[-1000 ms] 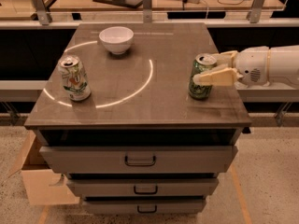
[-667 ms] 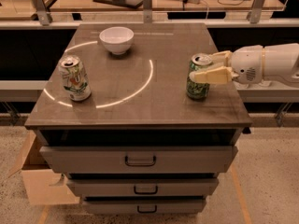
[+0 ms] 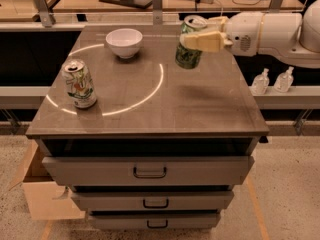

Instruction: Place green can into white bowl

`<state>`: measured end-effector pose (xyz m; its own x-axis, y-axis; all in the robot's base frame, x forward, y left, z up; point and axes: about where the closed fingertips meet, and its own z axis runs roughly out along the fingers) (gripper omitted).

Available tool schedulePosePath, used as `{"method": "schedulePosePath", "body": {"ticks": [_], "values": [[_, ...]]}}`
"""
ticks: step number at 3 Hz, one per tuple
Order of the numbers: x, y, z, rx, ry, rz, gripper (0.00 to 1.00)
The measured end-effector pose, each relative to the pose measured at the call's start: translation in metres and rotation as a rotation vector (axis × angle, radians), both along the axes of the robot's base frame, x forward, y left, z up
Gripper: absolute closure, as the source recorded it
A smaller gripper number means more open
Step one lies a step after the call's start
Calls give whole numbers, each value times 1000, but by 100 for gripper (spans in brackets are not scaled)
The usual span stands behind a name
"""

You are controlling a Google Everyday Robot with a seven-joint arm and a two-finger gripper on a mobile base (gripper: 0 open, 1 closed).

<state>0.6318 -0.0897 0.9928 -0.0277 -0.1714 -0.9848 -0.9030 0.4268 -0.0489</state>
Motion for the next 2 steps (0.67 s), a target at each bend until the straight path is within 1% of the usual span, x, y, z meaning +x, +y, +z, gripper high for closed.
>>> {"method": "schedulePosePath", "body": {"ticks": [1, 2], "values": [[36, 30, 10, 50, -18, -89, 100], [78, 60, 19, 93, -46, -180, 100]]}}
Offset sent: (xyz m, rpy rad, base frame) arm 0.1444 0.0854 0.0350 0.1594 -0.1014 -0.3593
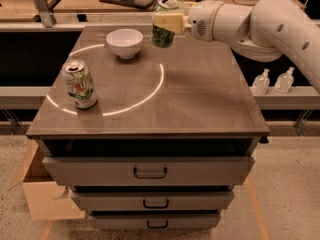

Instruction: Place green can into white bowl

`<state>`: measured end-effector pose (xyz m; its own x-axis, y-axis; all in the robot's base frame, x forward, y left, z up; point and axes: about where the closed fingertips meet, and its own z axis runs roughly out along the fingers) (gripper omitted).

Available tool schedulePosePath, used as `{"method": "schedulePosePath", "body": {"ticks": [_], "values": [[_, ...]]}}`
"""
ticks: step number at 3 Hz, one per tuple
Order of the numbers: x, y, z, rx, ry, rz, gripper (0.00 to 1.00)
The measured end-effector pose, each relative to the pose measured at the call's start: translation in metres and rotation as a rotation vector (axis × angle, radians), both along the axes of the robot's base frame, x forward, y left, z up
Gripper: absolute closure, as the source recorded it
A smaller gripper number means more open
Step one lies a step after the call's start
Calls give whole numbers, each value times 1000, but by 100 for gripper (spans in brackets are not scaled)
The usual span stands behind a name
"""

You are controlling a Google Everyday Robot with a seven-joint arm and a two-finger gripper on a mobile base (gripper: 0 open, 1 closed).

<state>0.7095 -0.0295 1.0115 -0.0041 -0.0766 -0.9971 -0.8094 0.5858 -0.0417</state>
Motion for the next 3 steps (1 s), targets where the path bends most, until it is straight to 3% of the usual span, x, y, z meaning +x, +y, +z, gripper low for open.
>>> {"method": "schedulePosePath", "body": {"ticks": [1, 3], "values": [[42, 21, 20, 43, -49, -71, 100], [85, 80, 26, 47, -45, -45, 100]]}}
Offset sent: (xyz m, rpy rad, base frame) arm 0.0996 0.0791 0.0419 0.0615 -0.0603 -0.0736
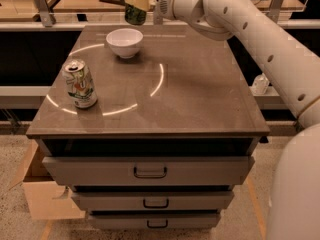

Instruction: Place green can into white bowl

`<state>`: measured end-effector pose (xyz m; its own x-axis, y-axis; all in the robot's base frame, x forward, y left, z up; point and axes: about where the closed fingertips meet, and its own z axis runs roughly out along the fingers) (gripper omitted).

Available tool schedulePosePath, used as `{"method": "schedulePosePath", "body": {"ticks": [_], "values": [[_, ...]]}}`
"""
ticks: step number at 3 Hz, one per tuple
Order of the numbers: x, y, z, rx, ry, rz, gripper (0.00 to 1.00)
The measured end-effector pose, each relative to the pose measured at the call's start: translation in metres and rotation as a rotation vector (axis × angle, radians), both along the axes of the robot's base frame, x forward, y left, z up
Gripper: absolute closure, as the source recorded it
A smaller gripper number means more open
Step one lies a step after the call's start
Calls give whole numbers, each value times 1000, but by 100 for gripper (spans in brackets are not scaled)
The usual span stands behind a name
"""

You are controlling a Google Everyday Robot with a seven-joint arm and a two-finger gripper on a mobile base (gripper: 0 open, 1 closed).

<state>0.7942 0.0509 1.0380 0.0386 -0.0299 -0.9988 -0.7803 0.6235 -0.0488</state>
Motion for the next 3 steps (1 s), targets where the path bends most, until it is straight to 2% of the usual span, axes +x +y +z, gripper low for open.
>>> {"method": "schedulePosePath", "body": {"ticks": [2, 3], "values": [[12, 53, -33, -62, 41, 70, 100], [16, 67, -55, -93, 71, 90, 82]]}}
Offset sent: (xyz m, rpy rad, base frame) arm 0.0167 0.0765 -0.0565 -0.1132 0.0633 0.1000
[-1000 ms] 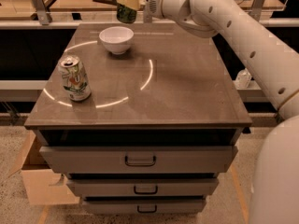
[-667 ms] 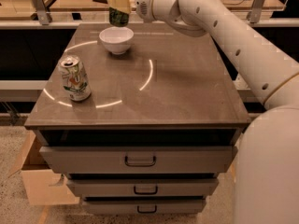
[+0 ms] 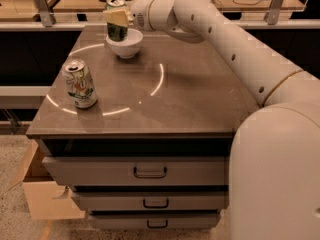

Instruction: Place green can into white bowl

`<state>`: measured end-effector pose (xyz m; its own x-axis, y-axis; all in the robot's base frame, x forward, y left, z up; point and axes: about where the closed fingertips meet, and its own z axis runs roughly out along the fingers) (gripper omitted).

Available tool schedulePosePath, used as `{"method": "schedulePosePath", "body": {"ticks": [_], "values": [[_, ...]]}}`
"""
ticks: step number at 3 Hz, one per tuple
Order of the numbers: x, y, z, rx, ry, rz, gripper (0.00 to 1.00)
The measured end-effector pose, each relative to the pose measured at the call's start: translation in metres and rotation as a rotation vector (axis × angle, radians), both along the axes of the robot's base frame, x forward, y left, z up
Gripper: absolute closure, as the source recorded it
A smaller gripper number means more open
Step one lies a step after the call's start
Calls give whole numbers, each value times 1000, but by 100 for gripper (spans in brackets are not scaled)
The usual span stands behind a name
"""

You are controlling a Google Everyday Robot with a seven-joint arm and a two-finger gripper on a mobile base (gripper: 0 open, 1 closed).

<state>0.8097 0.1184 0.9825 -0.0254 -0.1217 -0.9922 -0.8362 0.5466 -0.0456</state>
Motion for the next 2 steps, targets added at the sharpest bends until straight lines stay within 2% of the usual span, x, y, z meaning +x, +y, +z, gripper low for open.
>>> {"method": "schedulePosePath", "body": {"ticks": [1, 2], "values": [[3, 4, -16, -14, 13, 9, 59], [9, 0, -29, -22, 17, 4, 36]]}}
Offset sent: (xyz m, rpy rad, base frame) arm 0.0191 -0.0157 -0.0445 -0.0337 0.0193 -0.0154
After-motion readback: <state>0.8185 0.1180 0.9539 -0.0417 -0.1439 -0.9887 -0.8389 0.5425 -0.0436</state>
